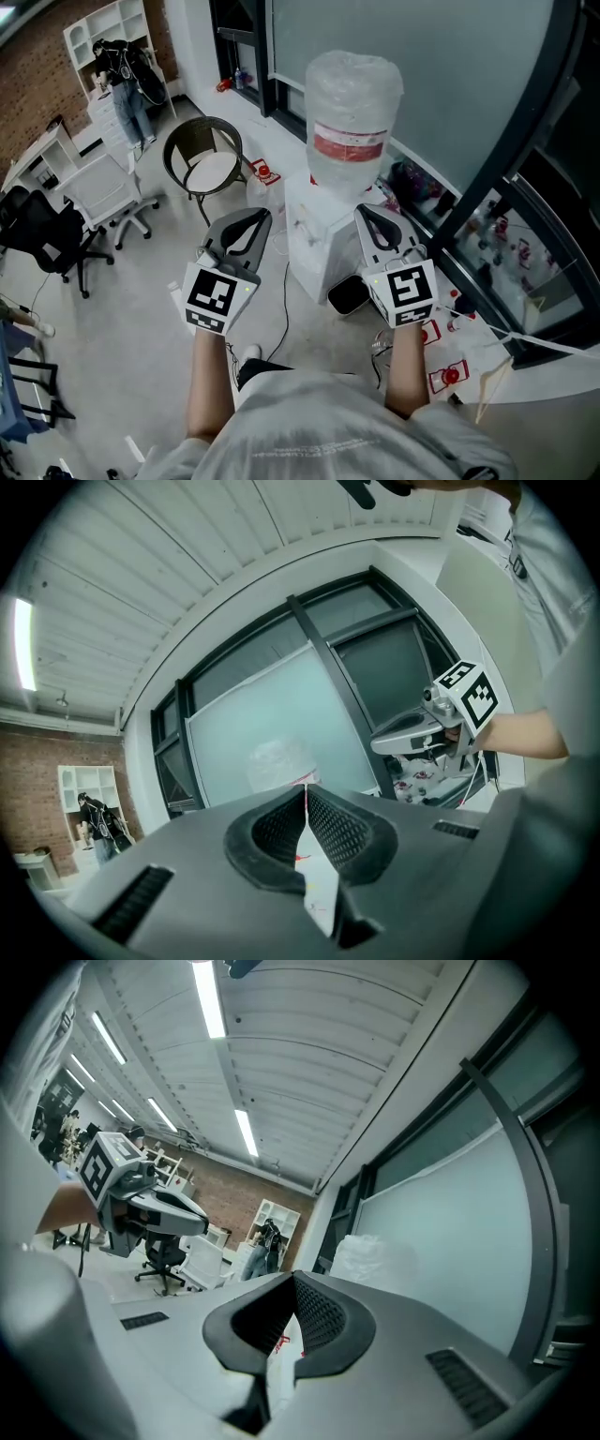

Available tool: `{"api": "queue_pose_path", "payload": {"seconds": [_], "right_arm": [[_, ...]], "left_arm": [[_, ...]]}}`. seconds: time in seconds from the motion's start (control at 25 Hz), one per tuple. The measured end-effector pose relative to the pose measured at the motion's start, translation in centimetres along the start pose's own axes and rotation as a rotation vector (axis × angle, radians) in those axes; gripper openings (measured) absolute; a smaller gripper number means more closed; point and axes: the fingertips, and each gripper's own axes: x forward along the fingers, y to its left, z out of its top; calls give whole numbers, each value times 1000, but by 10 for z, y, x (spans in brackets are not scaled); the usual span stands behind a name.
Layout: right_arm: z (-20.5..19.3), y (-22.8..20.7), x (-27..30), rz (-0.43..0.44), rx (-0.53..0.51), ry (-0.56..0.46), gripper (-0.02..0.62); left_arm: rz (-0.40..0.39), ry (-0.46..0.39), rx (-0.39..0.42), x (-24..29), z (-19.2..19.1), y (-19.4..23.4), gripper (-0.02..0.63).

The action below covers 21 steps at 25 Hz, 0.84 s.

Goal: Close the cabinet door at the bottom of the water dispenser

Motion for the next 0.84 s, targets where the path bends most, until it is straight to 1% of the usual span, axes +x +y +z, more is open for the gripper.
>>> {"api": "queue_pose_path", "payload": {"seconds": [0.28, 0.6, 0.84], "right_arm": [[-7, 0, -4, 4, 9, 4, 28], [-12, 5, -4, 6, 14, 13, 28], [-12, 10, -4, 10, 14, 12, 28]], "left_arm": [[-27, 19, 6, -1, -4, -11, 24], [-27, 37, -4, -6, -12, -13, 24], [-37, 42, 5, -10, -13, -17, 23]]}}
